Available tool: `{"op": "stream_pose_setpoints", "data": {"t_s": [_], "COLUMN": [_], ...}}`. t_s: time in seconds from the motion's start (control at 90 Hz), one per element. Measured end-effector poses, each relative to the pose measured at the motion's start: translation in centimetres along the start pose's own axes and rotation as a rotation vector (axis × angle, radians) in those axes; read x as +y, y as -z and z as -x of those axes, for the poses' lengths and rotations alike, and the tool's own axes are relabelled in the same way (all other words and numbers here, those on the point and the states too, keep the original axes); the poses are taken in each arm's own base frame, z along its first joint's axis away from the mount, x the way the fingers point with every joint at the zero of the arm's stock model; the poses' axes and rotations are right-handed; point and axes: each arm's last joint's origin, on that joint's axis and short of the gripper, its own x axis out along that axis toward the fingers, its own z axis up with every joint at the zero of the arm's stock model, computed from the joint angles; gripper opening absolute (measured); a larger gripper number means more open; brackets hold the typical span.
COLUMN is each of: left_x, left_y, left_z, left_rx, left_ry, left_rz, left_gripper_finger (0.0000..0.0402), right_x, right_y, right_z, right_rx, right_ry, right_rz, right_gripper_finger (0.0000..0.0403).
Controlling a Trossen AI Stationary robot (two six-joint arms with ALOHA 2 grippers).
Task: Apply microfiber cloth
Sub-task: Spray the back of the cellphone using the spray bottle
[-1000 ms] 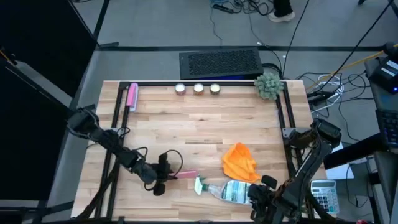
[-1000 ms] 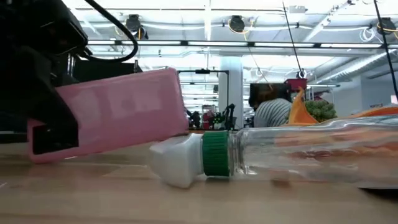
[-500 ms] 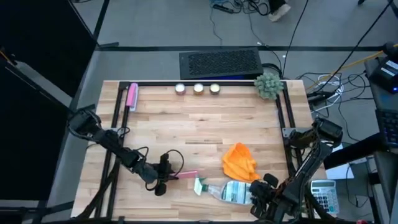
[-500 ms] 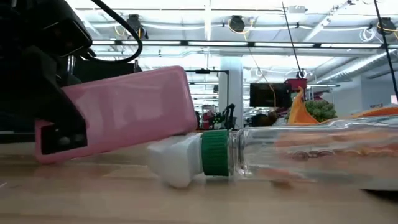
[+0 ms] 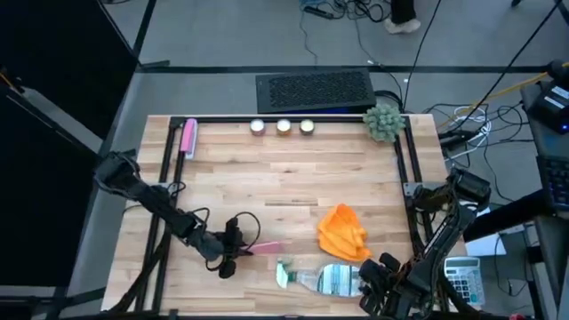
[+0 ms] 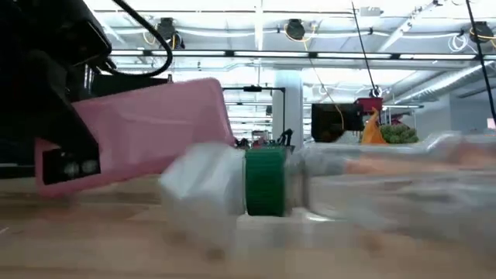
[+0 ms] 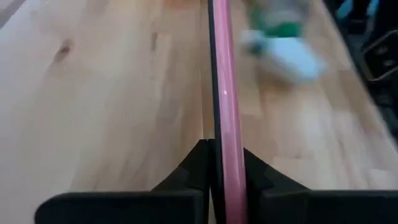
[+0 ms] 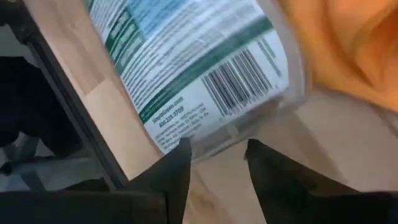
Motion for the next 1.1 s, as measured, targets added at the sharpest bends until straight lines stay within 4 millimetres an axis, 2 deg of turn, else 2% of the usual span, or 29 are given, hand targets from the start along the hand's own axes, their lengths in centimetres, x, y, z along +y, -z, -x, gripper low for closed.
{"op": "stream_pose_setpoints", "data": {"t_s": [0.167, 0.4, 0.556, 0.622, 0.8, 0.978, 1.1], "left_x": [-0.1, -0.2, -0.4, 0.0, 1.7, 3.1, 3.7], "left_y": [0.1, 0.1, -0.1, -0.7, -2.1, -1.2, -0.5], "left_z": [0.0, 0.0, 0.1, 0.6, 2.8, 5.5, 5.8], "left_rx": [0.018, 0.027, 0.117, 0.138, 0.211, 0.348, 0.394], "left_ry": [0.007, 0.032, 0.087, 0.030, -0.197, -0.368, -0.408], "left_rz": [0.035, 0.072, 0.163, 0.132, 0.045, -0.065, -0.091], "left_gripper_finger": [0.0018, 0.0018, 0.0018, 0.0018, 0.0018, 0.0018, 0.0018], "right_x": [0.0, 0.5, -0.3, 0.1, 0.0, 0.0, -0.2], "right_y": [0.1, 0.4, 0.6, 0.4, 0.2, 0.2, 0.1], "right_z": [-0.2, -1.5, -2.2, -1.7, -1.9, -2.0, -1.9], "right_rx": [-0.006, -0.023, 0.005, -0.001, 0.010, 0.001, -0.007], "right_ry": [0.006, -0.005, 0.064, 0.030, 0.047, 0.050, 0.069], "right_rz": [0.000, -0.006, 0.006, -0.005, -0.001, 0.001, 0.018], "right_gripper_finger": [0.0141, 0.0141, 0.0141, 0.0141, 0.0141, 0.0141, 0.0141]}}
